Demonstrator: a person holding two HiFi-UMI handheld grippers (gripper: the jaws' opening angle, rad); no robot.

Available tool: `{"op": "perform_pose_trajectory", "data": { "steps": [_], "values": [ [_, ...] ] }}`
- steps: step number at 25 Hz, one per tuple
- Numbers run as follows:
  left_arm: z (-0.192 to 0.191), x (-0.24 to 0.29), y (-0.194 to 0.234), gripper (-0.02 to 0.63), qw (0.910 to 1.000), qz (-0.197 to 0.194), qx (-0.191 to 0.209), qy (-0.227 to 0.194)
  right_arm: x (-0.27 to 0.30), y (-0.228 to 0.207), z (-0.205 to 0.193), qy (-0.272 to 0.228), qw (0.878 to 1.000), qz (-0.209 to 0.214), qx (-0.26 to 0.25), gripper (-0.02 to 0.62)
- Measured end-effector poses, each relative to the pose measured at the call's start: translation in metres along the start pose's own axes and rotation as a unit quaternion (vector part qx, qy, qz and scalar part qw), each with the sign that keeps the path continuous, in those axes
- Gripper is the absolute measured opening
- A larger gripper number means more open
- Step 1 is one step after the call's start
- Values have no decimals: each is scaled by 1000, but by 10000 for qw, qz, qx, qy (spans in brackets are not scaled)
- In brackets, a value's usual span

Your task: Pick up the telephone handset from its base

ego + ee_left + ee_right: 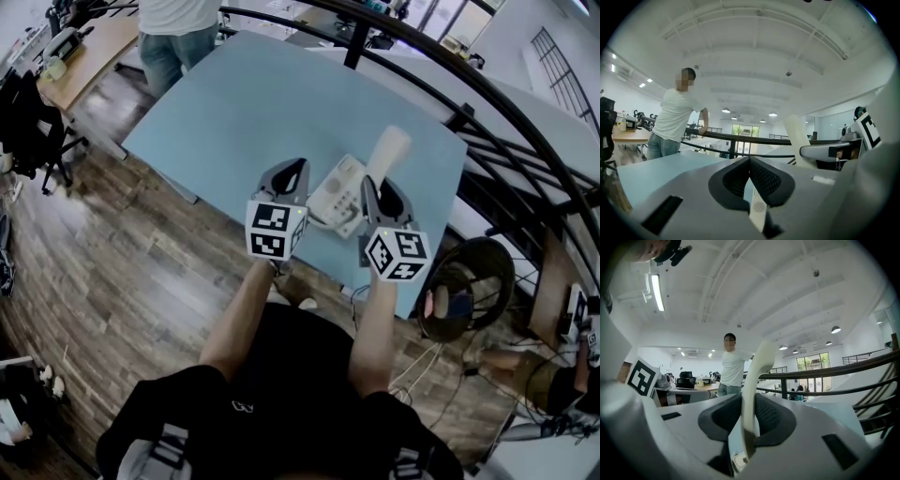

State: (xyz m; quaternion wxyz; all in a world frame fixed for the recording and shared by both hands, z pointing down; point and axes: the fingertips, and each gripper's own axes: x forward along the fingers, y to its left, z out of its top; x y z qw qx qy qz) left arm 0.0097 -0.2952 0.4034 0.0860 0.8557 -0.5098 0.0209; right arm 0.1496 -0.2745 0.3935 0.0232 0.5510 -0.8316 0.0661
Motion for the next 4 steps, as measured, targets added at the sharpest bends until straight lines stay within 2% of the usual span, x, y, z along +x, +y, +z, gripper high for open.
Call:
{"op": "perform_pose_trajectory", "data": {
  "steps": [4],
  "values": [
    [-1,1,0,0,10000,-20,-23,35,0,0,-1,17,10000,-21,-17,81]
  ]
}}
